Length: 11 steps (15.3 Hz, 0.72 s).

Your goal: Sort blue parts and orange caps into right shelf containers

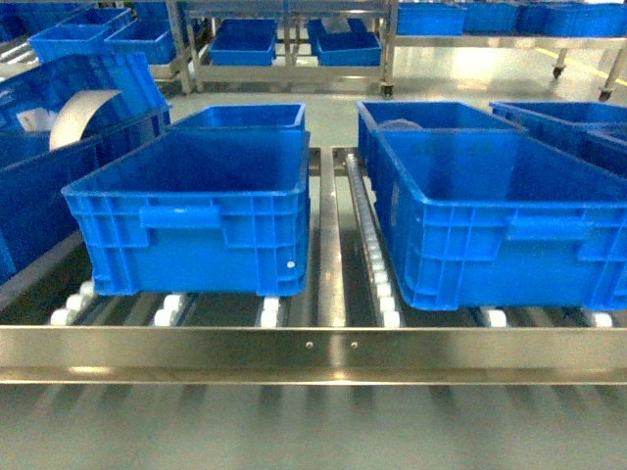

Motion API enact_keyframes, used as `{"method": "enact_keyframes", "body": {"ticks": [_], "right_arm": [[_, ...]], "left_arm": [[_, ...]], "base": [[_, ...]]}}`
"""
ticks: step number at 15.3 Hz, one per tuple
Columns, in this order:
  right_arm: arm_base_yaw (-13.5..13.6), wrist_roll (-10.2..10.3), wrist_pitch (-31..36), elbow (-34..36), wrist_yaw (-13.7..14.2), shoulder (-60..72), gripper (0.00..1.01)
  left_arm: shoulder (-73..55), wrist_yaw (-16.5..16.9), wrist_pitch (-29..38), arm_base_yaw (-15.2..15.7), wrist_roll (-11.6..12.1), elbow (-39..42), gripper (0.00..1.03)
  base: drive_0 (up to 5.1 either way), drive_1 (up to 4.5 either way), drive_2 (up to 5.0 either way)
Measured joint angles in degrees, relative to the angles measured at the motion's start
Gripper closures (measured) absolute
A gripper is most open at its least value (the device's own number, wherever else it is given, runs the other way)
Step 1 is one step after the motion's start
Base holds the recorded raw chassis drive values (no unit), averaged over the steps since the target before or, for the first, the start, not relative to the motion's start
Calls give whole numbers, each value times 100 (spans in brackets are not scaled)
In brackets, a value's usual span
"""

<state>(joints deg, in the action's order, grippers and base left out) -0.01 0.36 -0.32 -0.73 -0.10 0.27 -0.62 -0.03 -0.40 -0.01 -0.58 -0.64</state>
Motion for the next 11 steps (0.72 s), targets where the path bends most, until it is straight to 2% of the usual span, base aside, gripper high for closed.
{"method": "enact_keyframes", "body": {"ticks": [11], "right_arm": [[0, -2, -7, 0, 7, 0, 58]], "left_arm": [[0, 2, -4, 0, 0, 0, 62]], "base": [[0, 0, 0]]}}
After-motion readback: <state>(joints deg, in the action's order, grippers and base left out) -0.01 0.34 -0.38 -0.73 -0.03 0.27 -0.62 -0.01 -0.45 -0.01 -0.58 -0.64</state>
